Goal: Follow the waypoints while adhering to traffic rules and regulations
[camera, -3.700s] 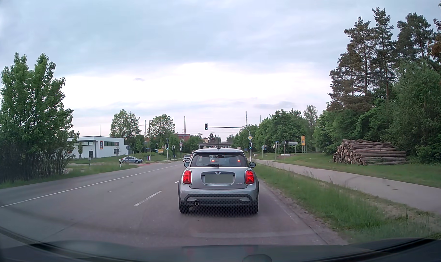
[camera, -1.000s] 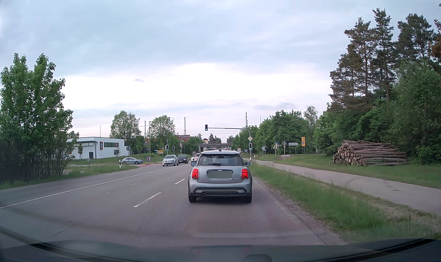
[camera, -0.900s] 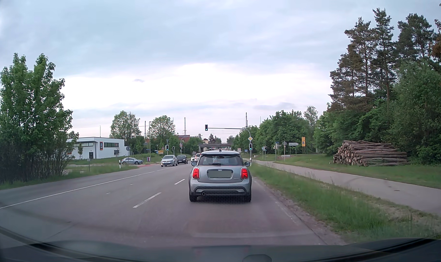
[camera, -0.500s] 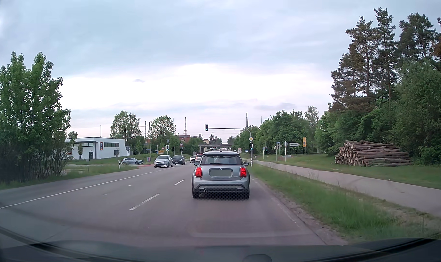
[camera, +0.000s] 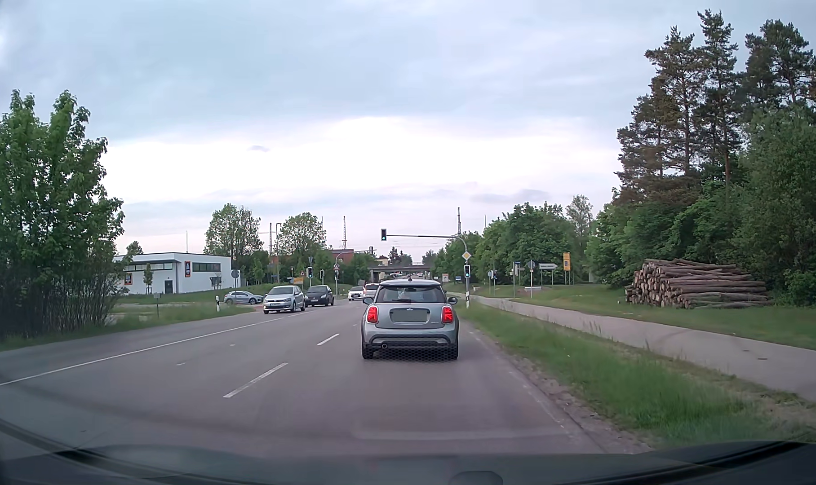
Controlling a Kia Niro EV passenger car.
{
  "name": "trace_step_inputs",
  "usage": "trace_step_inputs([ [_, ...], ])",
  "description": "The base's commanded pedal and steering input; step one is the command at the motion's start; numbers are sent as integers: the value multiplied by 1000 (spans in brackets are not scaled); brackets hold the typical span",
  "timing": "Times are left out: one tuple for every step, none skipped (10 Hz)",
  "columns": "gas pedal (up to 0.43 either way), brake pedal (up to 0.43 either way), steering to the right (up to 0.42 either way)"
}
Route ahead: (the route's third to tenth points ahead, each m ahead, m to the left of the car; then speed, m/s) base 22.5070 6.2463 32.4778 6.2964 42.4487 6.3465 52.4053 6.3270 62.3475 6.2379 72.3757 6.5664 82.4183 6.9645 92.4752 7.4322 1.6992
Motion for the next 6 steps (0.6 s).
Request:
trace_step_inputs([
  [0, 0, -14],
  [0, 0, -12],
  [0, 0, -9],
  [0, 0, -10],
  [0, 0, -10],
  [0, 0, -10],
])
